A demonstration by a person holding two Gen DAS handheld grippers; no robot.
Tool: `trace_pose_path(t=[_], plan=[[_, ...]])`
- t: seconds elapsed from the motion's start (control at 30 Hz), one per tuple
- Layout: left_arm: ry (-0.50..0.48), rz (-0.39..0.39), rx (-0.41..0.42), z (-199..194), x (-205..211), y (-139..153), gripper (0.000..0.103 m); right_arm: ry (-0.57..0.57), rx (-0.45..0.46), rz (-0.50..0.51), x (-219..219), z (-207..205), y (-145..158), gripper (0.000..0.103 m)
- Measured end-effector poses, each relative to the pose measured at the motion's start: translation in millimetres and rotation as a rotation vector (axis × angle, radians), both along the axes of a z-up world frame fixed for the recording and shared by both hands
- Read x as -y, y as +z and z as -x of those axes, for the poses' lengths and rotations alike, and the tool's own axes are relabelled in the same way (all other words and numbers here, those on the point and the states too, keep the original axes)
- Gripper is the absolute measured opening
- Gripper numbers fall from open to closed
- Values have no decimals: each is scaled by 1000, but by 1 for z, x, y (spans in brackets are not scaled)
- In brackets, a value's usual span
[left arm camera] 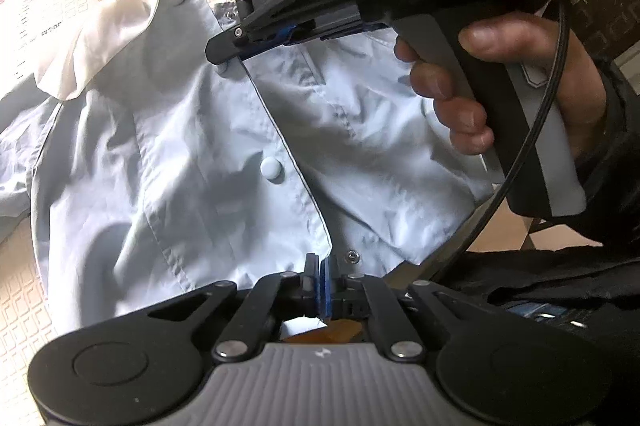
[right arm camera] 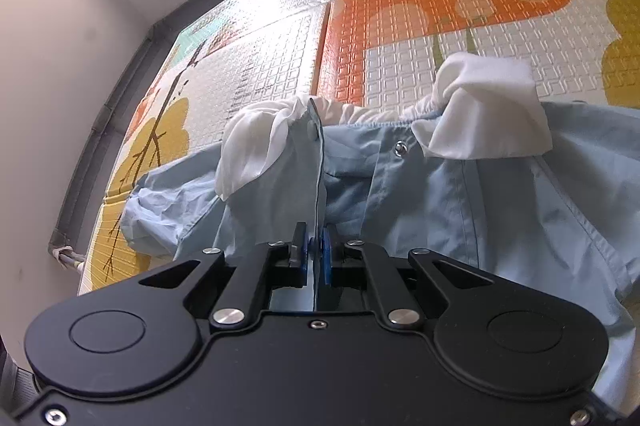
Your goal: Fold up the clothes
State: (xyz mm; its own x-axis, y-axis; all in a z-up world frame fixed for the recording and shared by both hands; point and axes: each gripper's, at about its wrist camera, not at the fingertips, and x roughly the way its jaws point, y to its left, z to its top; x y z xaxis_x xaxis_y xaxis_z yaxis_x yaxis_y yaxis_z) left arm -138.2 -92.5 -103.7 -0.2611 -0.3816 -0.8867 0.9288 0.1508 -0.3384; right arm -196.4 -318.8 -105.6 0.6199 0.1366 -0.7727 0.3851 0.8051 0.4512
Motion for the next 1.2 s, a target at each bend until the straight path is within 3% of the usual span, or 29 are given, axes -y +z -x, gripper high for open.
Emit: trace_pose_path(t=[0.43, 0.73, 0.93, 1.1, 1.2], plan=[[-18, 52, -38, 4, 3, 9, 2, -43, -9, 38, 11, 8, 15, 6], [-71, -1, -65, 9, 19, -21, 4, -104, -163, 52, 19, 12, -24, 6], [-97, -20, -55, 9, 19, -29, 9, -99, -189, 78, 18, 12, -30, 8], [-104, 6, -58, 4, 15, -19, 35, -114, -165, 97, 21, 14, -19, 15], [-105, 30, -61, -1, 11, -11, 45, -125, -134, 116, 24, 17, -6, 19]])
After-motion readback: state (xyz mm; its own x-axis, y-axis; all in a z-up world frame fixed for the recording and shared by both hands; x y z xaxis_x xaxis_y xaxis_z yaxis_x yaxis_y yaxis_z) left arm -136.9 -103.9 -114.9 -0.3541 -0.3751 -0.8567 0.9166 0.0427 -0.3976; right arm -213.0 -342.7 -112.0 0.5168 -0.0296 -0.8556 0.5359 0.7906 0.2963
